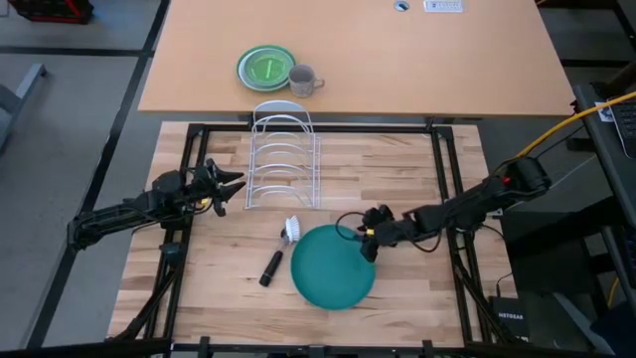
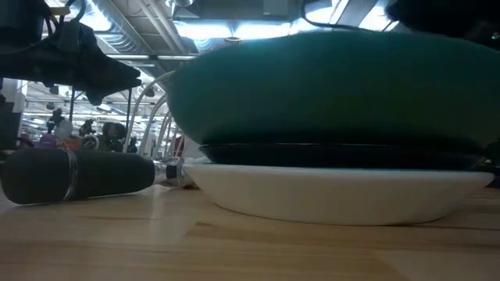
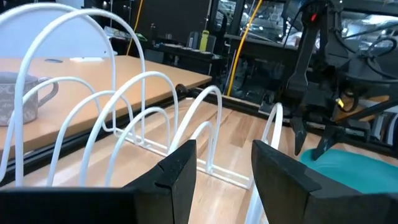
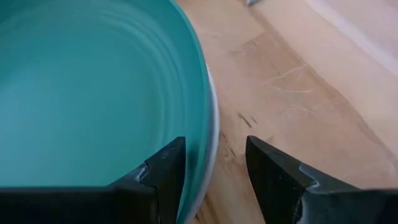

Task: Sort dishes
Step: Put the green plate into the white dish rack

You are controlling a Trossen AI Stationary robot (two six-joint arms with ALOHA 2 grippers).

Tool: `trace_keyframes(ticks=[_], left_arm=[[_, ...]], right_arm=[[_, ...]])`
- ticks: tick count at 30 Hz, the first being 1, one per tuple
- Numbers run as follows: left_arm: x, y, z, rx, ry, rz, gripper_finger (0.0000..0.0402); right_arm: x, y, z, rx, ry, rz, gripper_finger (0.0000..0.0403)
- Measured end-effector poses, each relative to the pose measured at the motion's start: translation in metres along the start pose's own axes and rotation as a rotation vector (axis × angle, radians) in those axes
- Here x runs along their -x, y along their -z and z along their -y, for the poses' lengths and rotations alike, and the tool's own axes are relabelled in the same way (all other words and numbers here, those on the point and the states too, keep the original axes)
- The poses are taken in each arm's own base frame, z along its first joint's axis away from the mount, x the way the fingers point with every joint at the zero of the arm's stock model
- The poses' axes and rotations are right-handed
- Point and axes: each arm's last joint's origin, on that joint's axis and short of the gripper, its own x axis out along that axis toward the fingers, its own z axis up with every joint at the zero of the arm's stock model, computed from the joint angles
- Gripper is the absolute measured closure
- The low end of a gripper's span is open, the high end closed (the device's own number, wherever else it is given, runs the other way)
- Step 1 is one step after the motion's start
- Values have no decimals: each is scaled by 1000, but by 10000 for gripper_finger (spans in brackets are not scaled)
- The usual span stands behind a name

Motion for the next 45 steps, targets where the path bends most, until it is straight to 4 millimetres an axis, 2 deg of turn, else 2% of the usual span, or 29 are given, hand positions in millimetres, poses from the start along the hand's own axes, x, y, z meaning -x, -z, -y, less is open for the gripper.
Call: trace_keyframes(ticks=[5,11,13,18,22,29,33,38,45], left_arm=[[0,0,0,0,0,0,258],[0,0,0,0,0,-1,258],[0,0,0,0,0,-1,258],[0,0,0,0,0,-1,258],[0,0,0,0,0,-1,258],[0,0,0,0,0,-2,258],[0,0,0,0,0,-2,258],[0,0,0,0,0,-2,258],[0,0,0,0,0,-3,258]], right_arm=[[-2,-4,4,-17,7,6,268],[-2,-7,3,10,14,59,370],[-1,-11,1,32,16,108,390],[0,-20,-3,66,28,234,377],[2,-26,-6,122,40,315,393],[7,-42,-7,208,71,462,394],[17,-56,-4,261,81,543,394],[34,-81,-3,337,105,621,394],[62,-133,-9,543,210,764,394]])
